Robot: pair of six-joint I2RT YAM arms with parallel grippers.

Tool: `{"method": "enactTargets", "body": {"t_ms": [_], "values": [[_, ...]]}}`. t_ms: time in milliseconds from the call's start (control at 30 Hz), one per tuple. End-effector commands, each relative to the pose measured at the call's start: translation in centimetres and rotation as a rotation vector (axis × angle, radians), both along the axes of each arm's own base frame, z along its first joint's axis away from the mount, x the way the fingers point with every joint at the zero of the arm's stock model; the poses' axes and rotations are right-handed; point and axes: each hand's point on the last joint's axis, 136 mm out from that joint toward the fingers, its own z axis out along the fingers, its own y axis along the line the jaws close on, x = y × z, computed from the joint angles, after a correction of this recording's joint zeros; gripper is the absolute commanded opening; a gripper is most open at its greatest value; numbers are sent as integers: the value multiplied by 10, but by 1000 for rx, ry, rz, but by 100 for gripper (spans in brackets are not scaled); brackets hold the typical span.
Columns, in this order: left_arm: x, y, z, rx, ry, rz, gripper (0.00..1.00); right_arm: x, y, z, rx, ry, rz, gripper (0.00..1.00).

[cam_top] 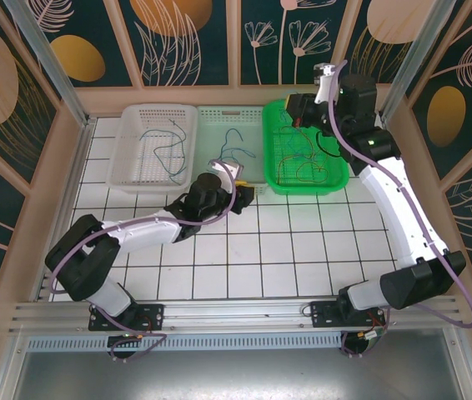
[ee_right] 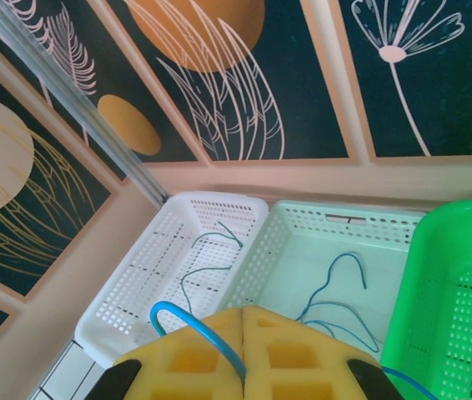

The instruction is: Untangle the cables

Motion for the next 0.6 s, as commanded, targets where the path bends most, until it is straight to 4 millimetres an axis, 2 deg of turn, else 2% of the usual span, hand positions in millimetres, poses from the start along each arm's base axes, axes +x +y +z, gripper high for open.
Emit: {"method": "enactTargets", "body": {"t_ms": [0,67,133,200,400,567], "values": [[2,2,24,-56,-62,21,40,-9,9,24,48,-55,39,0],[2,3,32,-94,-76,29,44,-11,9,30,55,-66,41,0],[0,4,41,-163,-82,38,52,-13,8,36,64,-73,40,0],[-3,0,47,-232,-73,19,54,-15,9,40,76,-79,48,0],[-7,-18,48,-398,21,-48,53,-22,18,52,104,-95,75,0],[-9,-18,38,-475,60,-49,50,-28,24,62,120,-111,86,0]]}}
